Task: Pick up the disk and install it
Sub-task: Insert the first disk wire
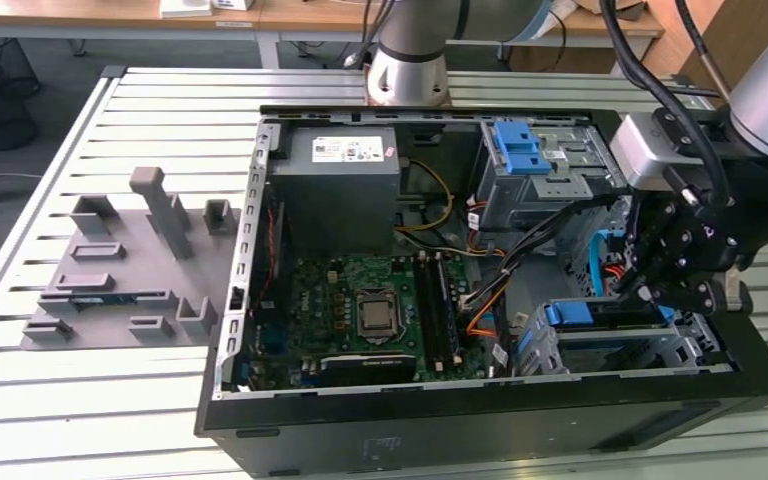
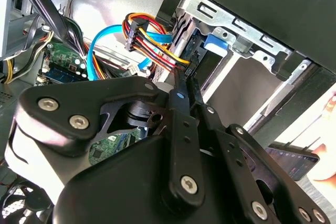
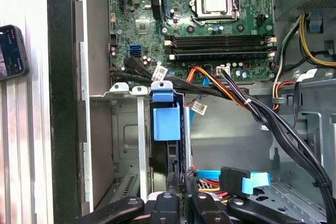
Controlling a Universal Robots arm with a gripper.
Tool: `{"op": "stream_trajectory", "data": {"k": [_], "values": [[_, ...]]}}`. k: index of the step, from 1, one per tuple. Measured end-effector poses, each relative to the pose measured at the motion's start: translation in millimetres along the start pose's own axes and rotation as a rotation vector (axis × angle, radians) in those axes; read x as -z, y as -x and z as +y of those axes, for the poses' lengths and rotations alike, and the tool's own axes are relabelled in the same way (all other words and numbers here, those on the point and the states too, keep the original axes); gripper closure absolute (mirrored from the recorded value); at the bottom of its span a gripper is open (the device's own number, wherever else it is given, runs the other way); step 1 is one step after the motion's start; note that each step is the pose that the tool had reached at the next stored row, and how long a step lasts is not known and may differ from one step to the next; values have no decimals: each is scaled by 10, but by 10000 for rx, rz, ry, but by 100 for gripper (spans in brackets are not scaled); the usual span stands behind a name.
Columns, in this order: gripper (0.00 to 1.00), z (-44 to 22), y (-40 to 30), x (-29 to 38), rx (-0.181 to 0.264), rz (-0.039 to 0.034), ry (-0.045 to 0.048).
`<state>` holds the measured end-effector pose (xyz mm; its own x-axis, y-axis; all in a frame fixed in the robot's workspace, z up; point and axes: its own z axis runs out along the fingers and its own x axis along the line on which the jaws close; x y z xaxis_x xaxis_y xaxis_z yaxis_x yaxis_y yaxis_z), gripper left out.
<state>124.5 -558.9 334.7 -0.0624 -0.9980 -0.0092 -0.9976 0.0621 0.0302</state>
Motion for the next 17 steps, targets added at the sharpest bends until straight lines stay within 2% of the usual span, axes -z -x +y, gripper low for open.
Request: {"op": "stream_trajectory", "data": {"k": [17], "values": [[84, 0, 0, 17, 120, 0, 15]]}}
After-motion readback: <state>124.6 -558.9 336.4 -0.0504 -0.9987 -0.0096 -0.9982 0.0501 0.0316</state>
